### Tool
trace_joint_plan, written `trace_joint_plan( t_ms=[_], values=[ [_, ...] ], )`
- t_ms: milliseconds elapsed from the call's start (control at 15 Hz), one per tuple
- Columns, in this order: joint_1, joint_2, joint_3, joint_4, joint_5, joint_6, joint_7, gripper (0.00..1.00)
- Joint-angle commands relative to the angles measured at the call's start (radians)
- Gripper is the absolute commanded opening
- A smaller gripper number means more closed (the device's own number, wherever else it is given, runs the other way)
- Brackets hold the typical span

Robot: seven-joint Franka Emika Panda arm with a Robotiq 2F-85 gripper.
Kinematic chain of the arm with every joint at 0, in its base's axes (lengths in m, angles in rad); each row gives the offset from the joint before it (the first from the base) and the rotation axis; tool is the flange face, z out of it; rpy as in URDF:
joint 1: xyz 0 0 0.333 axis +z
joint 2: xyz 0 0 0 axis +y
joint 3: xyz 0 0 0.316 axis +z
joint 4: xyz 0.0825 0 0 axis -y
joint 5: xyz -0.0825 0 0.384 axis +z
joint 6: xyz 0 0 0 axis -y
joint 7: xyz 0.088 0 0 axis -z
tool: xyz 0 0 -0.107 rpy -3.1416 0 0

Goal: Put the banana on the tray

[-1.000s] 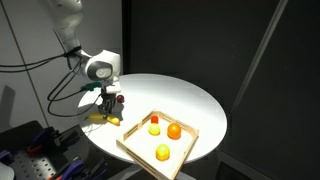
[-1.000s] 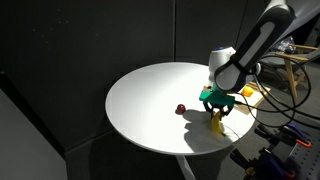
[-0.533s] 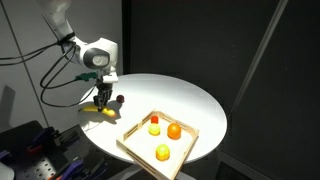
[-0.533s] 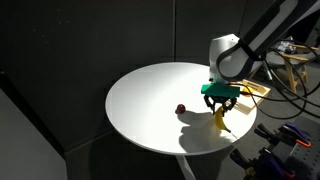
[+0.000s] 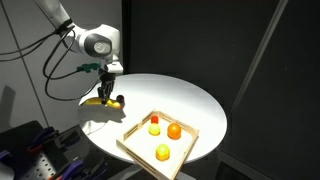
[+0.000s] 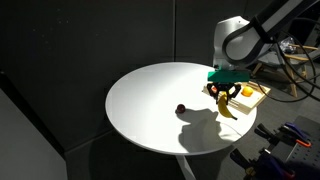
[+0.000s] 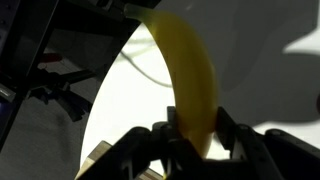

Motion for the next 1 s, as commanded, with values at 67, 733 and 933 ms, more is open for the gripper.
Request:
trace_joint_plan(
  t_ms=[67, 733, 933],
  values=[
    [-0.057, -0.084, 0.009, -0.004, -0.019, -0.068, -0.156, 0.16],
    [-0.163, -0.102, -0.024, 0.135, -0.068, -0.307, -0.594, 0.16],
    [-0.186, -0.087, -0.038, 0.185, -0.101, -0.333, -0.654, 0.16]
  ],
)
